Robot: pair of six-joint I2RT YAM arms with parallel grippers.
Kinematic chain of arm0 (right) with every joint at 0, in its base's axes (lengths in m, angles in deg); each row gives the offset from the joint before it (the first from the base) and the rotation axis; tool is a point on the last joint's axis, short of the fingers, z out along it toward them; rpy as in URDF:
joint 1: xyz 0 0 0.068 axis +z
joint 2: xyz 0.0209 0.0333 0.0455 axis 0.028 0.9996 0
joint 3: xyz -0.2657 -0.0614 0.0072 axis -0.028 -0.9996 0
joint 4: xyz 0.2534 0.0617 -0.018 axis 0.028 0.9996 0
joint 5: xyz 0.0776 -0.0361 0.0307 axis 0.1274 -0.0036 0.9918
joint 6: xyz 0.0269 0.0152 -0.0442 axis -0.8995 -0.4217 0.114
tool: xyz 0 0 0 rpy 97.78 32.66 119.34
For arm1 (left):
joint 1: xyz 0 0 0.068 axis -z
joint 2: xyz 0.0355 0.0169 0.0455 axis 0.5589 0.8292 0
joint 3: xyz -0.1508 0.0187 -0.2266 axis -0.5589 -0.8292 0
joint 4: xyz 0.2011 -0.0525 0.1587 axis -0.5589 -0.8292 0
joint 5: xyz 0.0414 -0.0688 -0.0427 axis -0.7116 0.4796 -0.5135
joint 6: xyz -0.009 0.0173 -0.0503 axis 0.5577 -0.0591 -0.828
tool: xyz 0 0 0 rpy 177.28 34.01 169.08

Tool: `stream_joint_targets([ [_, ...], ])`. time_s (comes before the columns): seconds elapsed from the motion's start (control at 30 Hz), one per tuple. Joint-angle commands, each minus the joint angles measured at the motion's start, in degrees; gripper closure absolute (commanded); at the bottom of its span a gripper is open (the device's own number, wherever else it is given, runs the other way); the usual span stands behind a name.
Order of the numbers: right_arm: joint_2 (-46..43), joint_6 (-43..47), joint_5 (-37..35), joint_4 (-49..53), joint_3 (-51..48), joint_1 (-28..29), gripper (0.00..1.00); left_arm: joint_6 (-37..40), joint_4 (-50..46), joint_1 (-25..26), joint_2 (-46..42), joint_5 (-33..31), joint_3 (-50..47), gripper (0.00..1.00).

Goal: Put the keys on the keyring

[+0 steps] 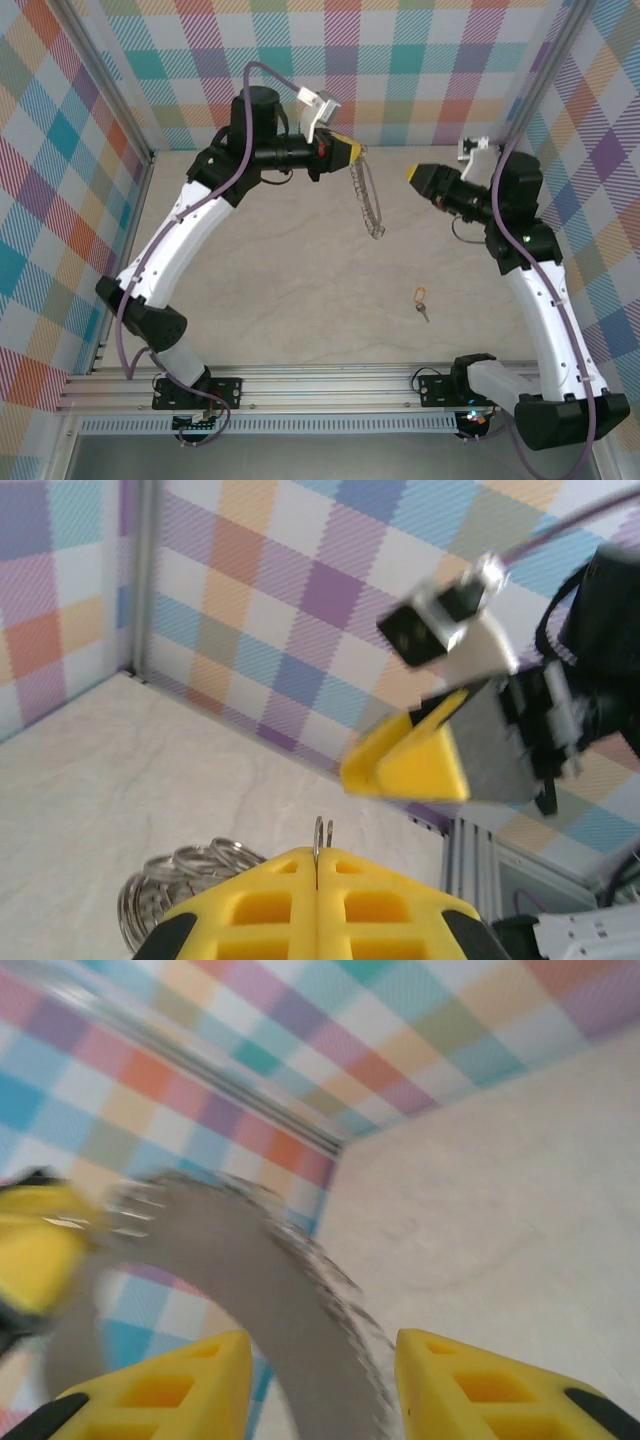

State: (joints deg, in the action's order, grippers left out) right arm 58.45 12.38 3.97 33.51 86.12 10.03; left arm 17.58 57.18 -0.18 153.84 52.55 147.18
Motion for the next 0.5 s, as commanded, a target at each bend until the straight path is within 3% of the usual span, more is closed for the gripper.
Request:
stream_joint_targets([
  [0.0, -1.4, -0.4, -8.0, 11.9, -6.8, -0.2, 0.59, -2.2, 10.5, -0.8, -5.1, -4.5, -4.0, 1.00],
  [0.27, -1.6, -7.8, -17.7, 23.4, -21.3, -0.1, 0.66, -7.3, 17.7, -1.0, -8.3, -5.6, -11.9, 1.00],
  [0.47, -1.5, -12.4, -25.1, 30.3, -24.8, 0.1, 0.67, -9.3, 19.4, -1.0, -9.0, -5.0, -14.1, 1.00],
])
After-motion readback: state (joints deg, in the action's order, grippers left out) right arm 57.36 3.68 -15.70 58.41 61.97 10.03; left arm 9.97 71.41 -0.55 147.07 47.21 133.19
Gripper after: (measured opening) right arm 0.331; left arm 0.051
